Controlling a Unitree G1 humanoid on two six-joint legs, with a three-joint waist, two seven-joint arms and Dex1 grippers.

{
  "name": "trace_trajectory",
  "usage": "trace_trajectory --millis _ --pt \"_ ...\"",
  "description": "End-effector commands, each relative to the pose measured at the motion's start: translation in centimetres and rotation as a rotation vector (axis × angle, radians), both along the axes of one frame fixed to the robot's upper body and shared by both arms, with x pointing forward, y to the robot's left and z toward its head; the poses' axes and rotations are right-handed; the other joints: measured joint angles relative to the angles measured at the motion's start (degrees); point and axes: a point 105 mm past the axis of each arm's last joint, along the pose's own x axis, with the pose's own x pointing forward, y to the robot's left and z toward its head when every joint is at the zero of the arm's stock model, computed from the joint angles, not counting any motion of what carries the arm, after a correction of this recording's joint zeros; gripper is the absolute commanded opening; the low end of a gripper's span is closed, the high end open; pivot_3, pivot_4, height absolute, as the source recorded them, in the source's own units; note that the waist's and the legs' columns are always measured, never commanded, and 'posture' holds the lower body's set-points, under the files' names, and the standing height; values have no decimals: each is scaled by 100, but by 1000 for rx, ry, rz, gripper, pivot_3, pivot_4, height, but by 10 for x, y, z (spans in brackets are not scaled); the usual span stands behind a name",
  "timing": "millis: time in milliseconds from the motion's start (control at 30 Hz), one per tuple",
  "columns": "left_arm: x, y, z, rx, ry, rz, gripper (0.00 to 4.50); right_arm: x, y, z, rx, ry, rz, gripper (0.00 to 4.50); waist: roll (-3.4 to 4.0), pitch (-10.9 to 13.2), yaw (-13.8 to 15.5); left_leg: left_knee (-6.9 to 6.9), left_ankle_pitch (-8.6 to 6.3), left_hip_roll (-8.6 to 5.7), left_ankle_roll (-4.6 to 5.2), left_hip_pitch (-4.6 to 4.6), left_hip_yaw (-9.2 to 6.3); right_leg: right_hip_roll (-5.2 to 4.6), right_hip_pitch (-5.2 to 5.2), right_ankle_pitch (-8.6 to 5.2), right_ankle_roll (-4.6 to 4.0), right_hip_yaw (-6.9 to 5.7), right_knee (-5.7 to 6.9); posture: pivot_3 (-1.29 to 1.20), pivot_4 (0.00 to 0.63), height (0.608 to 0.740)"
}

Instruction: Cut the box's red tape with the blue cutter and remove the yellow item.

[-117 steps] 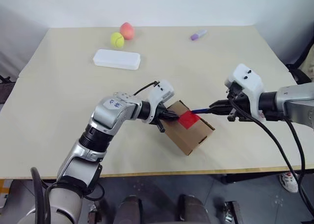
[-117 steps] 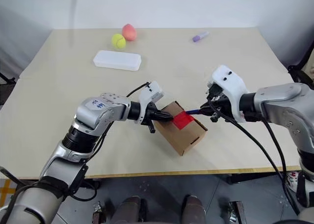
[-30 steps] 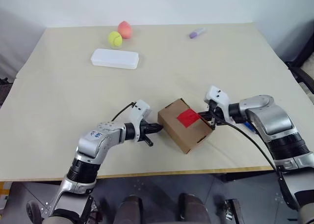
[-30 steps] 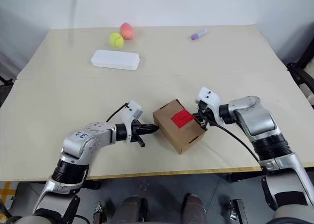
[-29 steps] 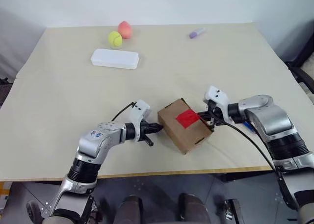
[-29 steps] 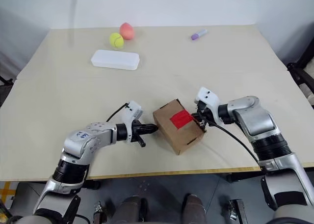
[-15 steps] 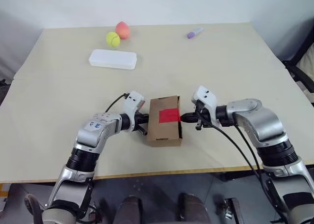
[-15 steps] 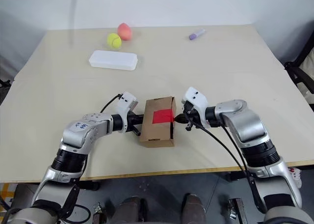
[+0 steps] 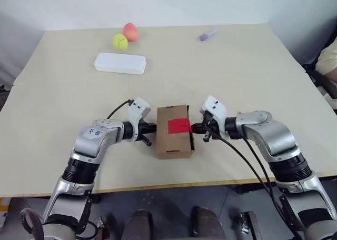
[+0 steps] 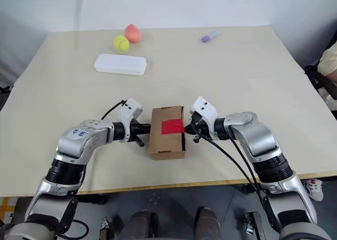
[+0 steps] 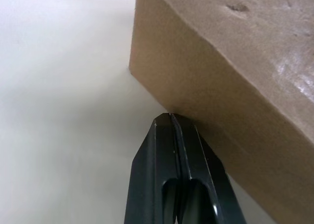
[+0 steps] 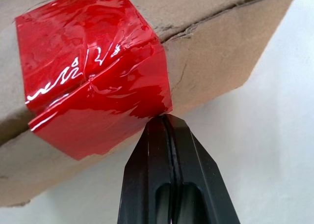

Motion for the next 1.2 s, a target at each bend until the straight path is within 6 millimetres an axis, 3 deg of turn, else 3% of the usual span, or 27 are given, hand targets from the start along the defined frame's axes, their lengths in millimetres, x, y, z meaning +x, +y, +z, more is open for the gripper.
trace_trajectory --millis 33,167,233,367,500,600,867,1200 --pt "-6 3 13 -15 -35 -45 0 -9 1 11 -29 -86 56 17 0 0 -4 0 0 0 0 0 0 0 0 0 0 0 -1 0 150 740" --pt "-5 26 20 3 -42 -30 0 -7 -20 16 -96 -162 21 17 -1 0 -5 2 0 0 0 -5 0 0 -1 0 0 0 -2 0 150 740" --pt "-6 33 29 -12 -45 -41 0 -5 -35 22 -134 -209 -20 586 -1 1 -7 0 0 0 0 -12 0 -1 -10 0 0 0 -3 0 150 740" --pt "-16 16 56 -146 -50 -156 0 3 -44 53 -60 -272 -138 1968 -1 1 -8 3 0 0 0 -23 0 -1 -17 0 0 -2 -4 0 150 740" --pt "-16 -4 75 -207 -66 -237 0 1 -28 78 77 -258 -174 3347 -3 2 -7 11 0 0 0 -30 -6 0 -19 0 0 -6 -1 0 150 740" --pt "-14 -15 70 -176 -49 -290 0 -5 -11 74 121 -211 -145 4406 -3 1 -9 6 0 0 0 -30 -9 0 -19 0 0 -9 -1 0 150 740" --pt "-14 -30 43 -47 -7 -422 0 -12 -2 32 31 -123 -103 4457 -3 2 3 10 0 -1 0 -37 -9 -1 -24 0 0 -10 -2 0 150 740" --pt "-12 -29 38 -47 13 -445 0 -11 -31 5 -154 -122 -102 4457 -10 -4 26 12 0 -1 0 -32 -8 -1 -19 0 0 -9 -2 0 150 740"
